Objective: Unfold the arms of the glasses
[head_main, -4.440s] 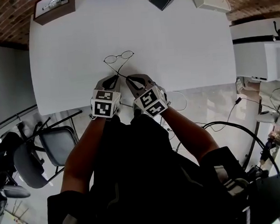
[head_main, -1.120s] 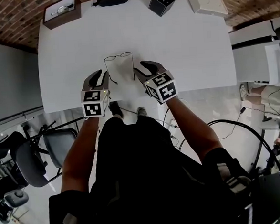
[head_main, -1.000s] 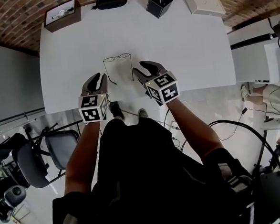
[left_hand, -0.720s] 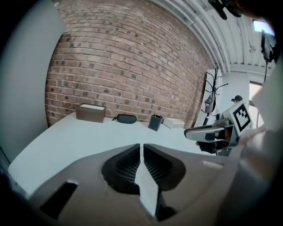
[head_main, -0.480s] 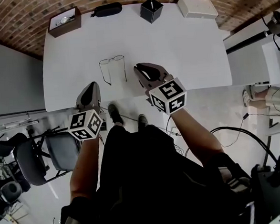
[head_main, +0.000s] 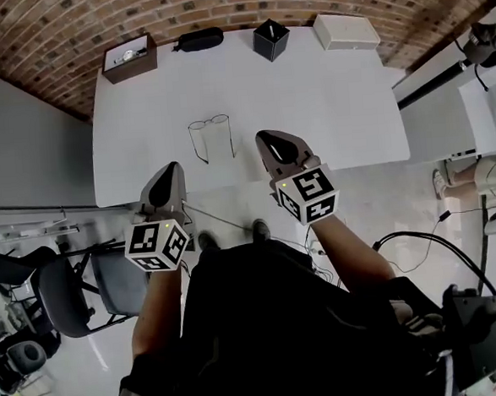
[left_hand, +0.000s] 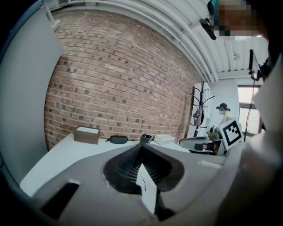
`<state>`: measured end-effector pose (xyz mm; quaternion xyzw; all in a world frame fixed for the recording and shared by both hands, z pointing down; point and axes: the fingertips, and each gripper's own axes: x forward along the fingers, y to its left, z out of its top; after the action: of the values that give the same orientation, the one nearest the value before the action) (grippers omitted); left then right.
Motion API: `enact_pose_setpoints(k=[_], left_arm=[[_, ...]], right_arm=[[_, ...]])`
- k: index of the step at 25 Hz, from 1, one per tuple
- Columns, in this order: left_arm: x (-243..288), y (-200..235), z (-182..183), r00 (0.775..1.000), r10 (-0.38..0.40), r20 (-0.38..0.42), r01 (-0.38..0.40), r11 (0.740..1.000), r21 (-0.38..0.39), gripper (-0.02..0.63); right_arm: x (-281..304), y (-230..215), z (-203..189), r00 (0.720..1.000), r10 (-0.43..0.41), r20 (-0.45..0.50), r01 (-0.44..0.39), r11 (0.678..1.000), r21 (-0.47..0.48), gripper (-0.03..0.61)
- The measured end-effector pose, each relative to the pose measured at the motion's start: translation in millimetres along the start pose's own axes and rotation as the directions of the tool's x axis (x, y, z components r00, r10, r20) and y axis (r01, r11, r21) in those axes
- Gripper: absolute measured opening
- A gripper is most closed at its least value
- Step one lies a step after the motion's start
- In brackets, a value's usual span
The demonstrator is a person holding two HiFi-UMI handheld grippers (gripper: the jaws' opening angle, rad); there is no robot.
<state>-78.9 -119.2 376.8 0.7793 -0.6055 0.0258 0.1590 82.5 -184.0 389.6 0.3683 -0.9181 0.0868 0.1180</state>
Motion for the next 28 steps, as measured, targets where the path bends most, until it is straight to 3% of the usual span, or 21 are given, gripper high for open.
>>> enact_pose_setpoints(k=[4,11,14,28], left_arm=[[-13.2,11.4,18.9,0.999,-0.011,0.04,0.01,1.0,0.027,0.011],[-44.1,36.0,35.8,0.997,-0.021,0.074,0.02,1.0,0.008,0.011],[-54.3,44.0,41.7,0.996,-0.029,0.083,0.028,1.0,0.014,0.009],[-85.2,68.1,50.3,0.994,0.0,0.106,-0.005,0.999,0.043,0.009]], right_arm=[[-3.9,16.5,34.9,0.997,-0.042,0.058,0.045,0.998,-0.047,0.012],[-6.3,45.2,74.9,0.987,-0.116,0.113,0.119,0.993,-0.014,0.009],[-6.7,53.3,76.2,0.982,-0.152,0.115,0.154,0.988,-0.01,0.009],[-10.9,85.8,79.8,0.982,-0.147,0.117,0.153,0.987,-0.047,0.009]])
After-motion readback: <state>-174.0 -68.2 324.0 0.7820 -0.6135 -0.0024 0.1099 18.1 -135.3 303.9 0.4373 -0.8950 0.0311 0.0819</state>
